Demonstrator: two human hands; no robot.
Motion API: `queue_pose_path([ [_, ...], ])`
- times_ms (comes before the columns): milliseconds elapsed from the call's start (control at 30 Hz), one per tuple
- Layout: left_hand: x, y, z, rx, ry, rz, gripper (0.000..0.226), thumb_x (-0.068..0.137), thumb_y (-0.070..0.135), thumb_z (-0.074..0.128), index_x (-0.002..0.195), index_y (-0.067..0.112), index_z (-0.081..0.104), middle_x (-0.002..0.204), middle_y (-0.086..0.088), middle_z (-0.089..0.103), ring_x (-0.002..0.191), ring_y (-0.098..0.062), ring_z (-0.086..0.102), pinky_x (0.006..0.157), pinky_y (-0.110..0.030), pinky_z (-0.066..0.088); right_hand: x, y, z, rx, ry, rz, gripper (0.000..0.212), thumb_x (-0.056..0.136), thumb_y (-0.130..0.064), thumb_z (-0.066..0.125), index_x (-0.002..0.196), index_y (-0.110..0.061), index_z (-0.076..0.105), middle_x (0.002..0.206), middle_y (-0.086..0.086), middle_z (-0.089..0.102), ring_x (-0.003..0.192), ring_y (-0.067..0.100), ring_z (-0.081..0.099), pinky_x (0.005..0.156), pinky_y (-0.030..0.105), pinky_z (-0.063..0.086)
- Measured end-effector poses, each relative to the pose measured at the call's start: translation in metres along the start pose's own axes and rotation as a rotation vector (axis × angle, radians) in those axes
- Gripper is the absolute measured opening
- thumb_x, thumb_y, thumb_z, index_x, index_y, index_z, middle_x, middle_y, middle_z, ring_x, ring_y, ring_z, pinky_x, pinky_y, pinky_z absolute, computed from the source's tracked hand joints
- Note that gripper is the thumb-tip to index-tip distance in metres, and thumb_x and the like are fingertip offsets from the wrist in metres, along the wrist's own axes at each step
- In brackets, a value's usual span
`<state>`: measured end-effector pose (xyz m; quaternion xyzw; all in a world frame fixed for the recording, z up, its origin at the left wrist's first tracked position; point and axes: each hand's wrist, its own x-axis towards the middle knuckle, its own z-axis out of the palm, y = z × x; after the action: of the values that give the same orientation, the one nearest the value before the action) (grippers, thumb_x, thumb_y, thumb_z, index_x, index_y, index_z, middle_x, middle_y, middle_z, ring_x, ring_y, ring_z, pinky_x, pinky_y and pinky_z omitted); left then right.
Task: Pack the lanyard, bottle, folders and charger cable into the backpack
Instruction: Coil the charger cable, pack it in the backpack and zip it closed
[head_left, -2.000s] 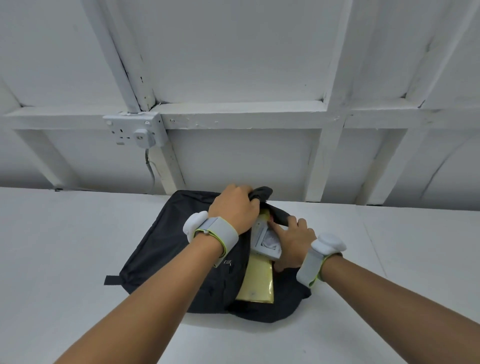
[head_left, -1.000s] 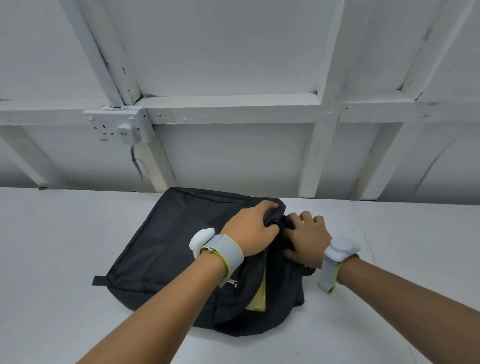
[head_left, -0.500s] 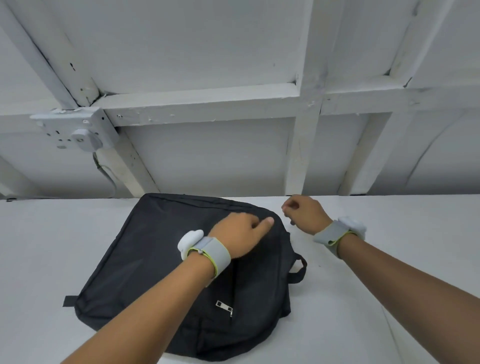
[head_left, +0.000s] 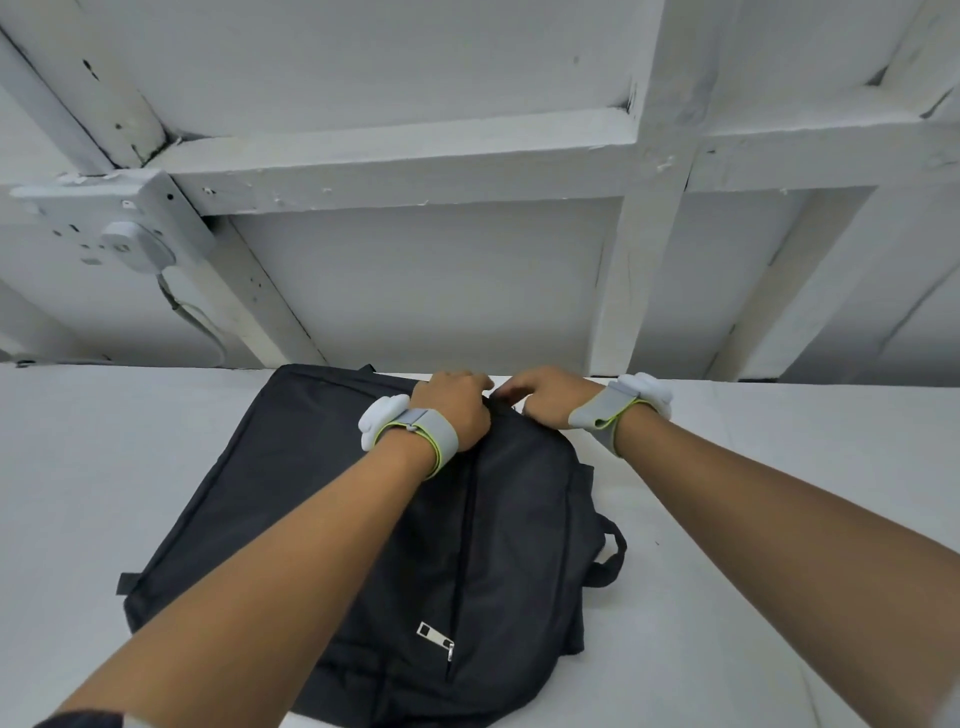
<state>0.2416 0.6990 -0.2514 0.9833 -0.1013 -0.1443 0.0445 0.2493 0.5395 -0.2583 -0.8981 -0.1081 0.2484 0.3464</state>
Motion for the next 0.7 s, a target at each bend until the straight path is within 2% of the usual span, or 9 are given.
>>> queue_pose_path([
  [67, 0.002, -0.001, 0.002, 0.027, 0.007, 0.001, 0.044, 0.091, 0.023, 0.046, 0.133, 0.029, 0.056, 0.137, -0.002, 0.054, 0.126, -0.030, 0.047, 0.101, -0.042, 0.038, 0.002, 0.005, -0.001, -0.030, -0.028, 0.008, 0.047, 0.085, 0.001, 0.049, 0.125, -0.018, 0.066, 0.118, 0.001, 0.070, 0.095, 0.015, 0.060, 0.081, 0.021, 0.044],
  [133, 0.003, -0.004, 0.002, 0.043, 0.016, 0.005, 0.039, 0.092, 0.024, 0.048, 0.128, 0.031, 0.061, 0.134, -0.002, 0.055, 0.124, -0.030, 0.048, 0.099, -0.042, 0.037, 0.004, 0.010, 0.000, -0.073, -0.016, 0.008, 0.036, 0.086, -0.004, 0.056, 0.116, -0.015, 0.071, 0.109, 0.003, 0.072, 0.088, 0.015, 0.060, 0.079, 0.021, 0.045],
  [267, 0.003, -0.006, 0.008, 0.030, 0.065, -0.008, 0.028, 0.094, 0.027, 0.047, 0.114, 0.031, 0.067, 0.126, 0.000, 0.058, 0.121, -0.029, 0.048, 0.097, -0.041, 0.036, 0.007, 0.019, 0.009, -0.202, 0.075, -0.034, 0.020, 0.089, -0.009, 0.059, 0.101, -0.012, 0.074, 0.105, 0.004, 0.073, 0.098, 0.022, 0.064, 0.083, 0.025, 0.047],
  [367, 0.005, -0.009, 0.010, -0.020, 0.120, -0.022, 0.024, 0.096, 0.029, 0.046, 0.112, 0.027, 0.065, 0.122, 0.000, 0.060, 0.118, -0.029, 0.052, 0.094, -0.040, 0.038, 0.005, 0.026, 0.008, -0.316, 0.205, -0.073, 0.016, 0.094, -0.015, 0.054, 0.101, -0.015, 0.069, 0.108, 0.004, 0.066, 0.099, 0.027, 0.061, 0.084, 0.035, 0.048],
  [467, 0.010, -0.013, 0.003, -0.063, 0.143, -0.030, 0.022, 0.096, 0.030, 0.048, 0.110, 0.026, 0.064, 0.119, -0.003, 0.063, 0.113, -0.031, 0.057, 0.093, -0.041, 0.043, -0.007, 0.034, 0.001, -0.375, 0.260, -0.131, 0.016, 0.097, -0.017, 0.048, 0.102, -0.015, 0.063, 0.106, 0.002, 0.062, 0.095, 0.026, 0.059, 0.082, 0.039, 0.047],
  [600, 0.012, -0.015, -0.004, -0.089, 0.125, -0.038, 0.020, 0.096, 0.031, 0.050, 0.109, 0.026, 0.065, 0.118, -0.004, 0.065, 0.110, -0.033, 0.059, 0.091, -0.040, 0.046, -0.025, 0.038, -0.001, -0.457, 0.321, -0.191, 0.017, 0.097, -0.013, 0.046, 0.104, -0.014, 0.061, 0.107, -0.001, 0.060, 0.096, 0.023, 0.056, 0.073, 0.032, 0.041],
  [700, 0.012, -0.019, -0.004, -0.100, 0.145, -0.059, 0.020, 0.097, 0.031, 0.049, 0.109, 0.025, 0.065, 0.117, -0.005, 0.065, 0.108, -0.033, 0.060, 0.088, -0.040, 0.048, -0.038, 0.047, -0.007, -0.481, 0.391, -0.142, 0.018, 0.098, -0.011, 0.044, 0.104, -0.014, 0.061, 0.107, 0.000, 0.059, 0.090, 0.022, 0.053, 0.068, 0.027, 0.032],
])
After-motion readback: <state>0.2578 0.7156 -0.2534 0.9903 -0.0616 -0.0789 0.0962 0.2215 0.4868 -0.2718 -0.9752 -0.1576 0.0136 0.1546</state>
